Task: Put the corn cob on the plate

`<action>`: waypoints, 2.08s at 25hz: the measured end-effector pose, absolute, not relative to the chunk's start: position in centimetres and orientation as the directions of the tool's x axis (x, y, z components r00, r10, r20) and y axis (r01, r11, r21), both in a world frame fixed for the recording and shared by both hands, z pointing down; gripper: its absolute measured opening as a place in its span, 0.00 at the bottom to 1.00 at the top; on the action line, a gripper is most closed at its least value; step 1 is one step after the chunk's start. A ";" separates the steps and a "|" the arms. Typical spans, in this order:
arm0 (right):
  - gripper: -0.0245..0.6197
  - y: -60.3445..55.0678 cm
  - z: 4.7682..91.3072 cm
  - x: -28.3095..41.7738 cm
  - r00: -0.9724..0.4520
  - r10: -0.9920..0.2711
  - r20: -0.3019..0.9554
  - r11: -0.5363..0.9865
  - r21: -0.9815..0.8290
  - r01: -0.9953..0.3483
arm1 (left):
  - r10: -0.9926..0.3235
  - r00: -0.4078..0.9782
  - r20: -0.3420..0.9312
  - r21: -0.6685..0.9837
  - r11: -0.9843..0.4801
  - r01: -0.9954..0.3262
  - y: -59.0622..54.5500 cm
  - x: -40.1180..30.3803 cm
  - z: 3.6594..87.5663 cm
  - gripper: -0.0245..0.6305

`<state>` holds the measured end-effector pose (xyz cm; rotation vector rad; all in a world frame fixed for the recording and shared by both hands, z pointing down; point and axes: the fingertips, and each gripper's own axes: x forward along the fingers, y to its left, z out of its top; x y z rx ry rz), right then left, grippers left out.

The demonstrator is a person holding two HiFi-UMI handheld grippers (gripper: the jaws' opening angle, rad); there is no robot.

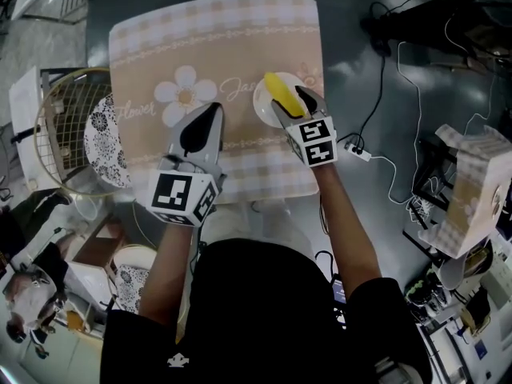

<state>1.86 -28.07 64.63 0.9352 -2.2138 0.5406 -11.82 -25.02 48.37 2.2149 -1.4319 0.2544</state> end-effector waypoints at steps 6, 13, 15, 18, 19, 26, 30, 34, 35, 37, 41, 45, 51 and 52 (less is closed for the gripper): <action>0.44 -26.6 61.0 2.6 -0.564 -0.506 0.653 0.658 -0.131 -0.742 | -0.816 0.424 0.393 0.277 -0.335 -0.901 -23.9 -10.8 47.1 0.05; 0.17 -25.1 54.7 3.6 -0.610 -0.566 0.554 0.699 -0.070 -0.711 | -0.826 0.420 0.377 0.250 -0.346 -0.904 -22.2 -9.1 45.4 0.05; 0.06 -24.6 52.8 3.8 -0.623 -0.585 0.520 0.704 -0.057 -0.708 | -0.832 0.416 0.366 0.237 -0.349 -0.907 -21.8 -8.7 44.5 0.05; 0.04 -23.8 50.2 4.5 -0.639 -0.603 0.477 0.709 -0.046 -0.703 | -0.844 0.411 0.344 0.223 -0.352 -0.909 -21.2 -7.7 43.1 0.05; 0.04 -23.6 49.4 4.7 -0.644 -0.608 0.463 0.711 -0.044 -0.702 | -0.848 0.408 0.337 0.217 -0.352 -0.910 -21.0 -7.4 42.7 0.05; 0.04 -21.4 44.1 6.0 -0.688 -0.627 0.365 0.729 -0.037 -0.684 | -0.871 0.381 0.309 0.176 -0.341 -0.923 -18.2 -5.5 40.6 0.05; 0.04 -19.8 41.1 6.2 -0.719 -0.625 0.304 0.749 -0.027 -0.662 | -0.891 0.354 0.285 0.153 -0.322 -0.934 -16.6 -5.0 39.2 0.05; 0.04 -18.5 38.7 6.3 -0.744 -0.618 0.254 0.766 -0.019 -0.643 | -0.909 0.325 0.261 0.132 -0.300 -0.945 -15.2 -4.9 37.9 0.05; 0.04 -18.3 38.2 6.3 -0.750 -0.616 0.243 0.770 -0.016 -0.638 | -0.914 0.316 0.256 0.128 -0.292 -0.948 -14.8 -5.0 37.7 0.05; 0.04 -17.7 37.5 6.4 -0.759 -0.612 0.225 0.777 -0.010 -0.629 | -0.922 0.297 0.248 0.119 -0.275 -0.954 -14.0 -5.1 37.4 0.05; 0.04 -16.7 36.5 6.4 -0.774 -0.600 0.204 0.791 0.009 -0.611 | -0.937 0.264 0.229 0.108 -0.245 -0.963 -12.1 -5.5 36.8 0.05; 0.04 -16.0 36.0 5.9 -0.784 -0.588 0.201 0.804 0.031 -0.594 | -0.951 0.229 0.208 0.121 -0.208 -0.971 -10.5 -6.3 36.5 0.05; 0.04 -15.1 34.5 4.4 -0.802 -0.573 0.171 0.817 0.033 -0.576 | -0.967 0.196 0.164 0.091 -0.183 -0.979 -8.9 -7.1 34.8 0.05; 0.04 -14.8 34.2 3.9 -0.808 -0.566 0.165 0.822 0.031 -0.569 | -0.969 0.190 0.158 0.075 -0.180 -0.981 -8.6 -7.4 34.5 0.05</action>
